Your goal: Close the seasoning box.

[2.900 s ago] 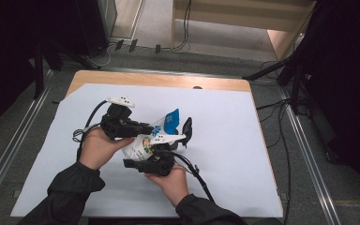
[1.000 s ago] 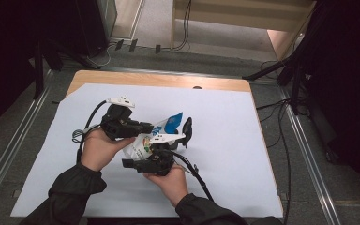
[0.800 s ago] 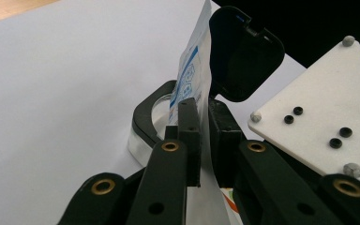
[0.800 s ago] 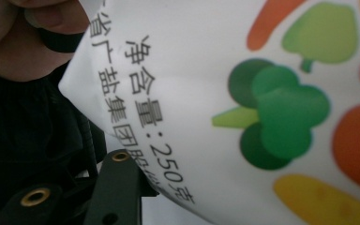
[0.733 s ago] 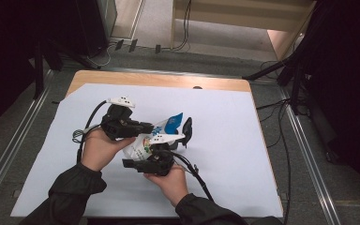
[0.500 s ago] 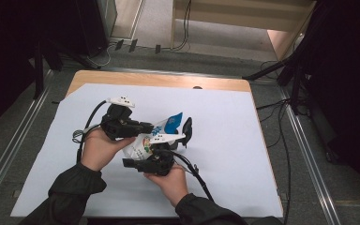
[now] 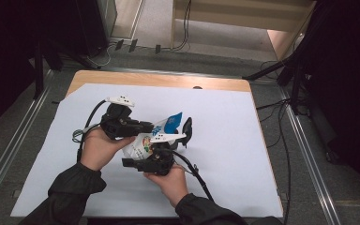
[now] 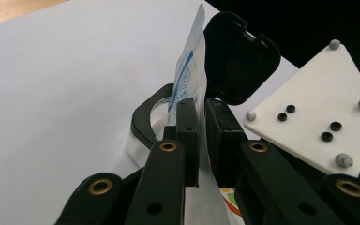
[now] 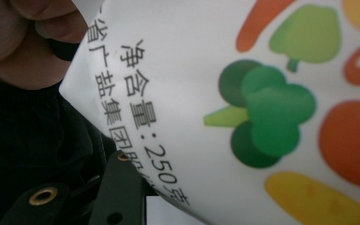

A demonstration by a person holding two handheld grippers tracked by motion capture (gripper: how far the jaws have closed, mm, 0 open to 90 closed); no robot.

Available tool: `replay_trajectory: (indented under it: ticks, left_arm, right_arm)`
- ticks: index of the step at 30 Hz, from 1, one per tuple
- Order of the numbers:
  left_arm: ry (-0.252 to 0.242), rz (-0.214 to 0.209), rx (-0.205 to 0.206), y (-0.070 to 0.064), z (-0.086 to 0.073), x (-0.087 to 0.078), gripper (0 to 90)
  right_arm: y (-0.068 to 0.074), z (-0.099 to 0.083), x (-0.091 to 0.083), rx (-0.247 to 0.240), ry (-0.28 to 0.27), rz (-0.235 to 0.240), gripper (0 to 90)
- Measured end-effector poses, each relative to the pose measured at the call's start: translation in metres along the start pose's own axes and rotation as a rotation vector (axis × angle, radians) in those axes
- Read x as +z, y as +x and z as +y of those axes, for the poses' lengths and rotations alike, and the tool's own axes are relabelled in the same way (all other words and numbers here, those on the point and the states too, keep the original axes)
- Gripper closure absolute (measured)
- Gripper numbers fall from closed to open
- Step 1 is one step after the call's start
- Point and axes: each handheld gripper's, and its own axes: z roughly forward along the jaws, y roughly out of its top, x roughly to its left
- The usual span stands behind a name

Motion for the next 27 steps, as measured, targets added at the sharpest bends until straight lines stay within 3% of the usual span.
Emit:
replay_trajectory:
  ticks: [27]
  left_arm:
    - [0.007,0.003,0.015,-0.0009,0.0021,-0.0011,85.0]
  right_arm:
    - [0.0031,0.0009,0.0008,-0.017,0.012,-0.005,60.0]
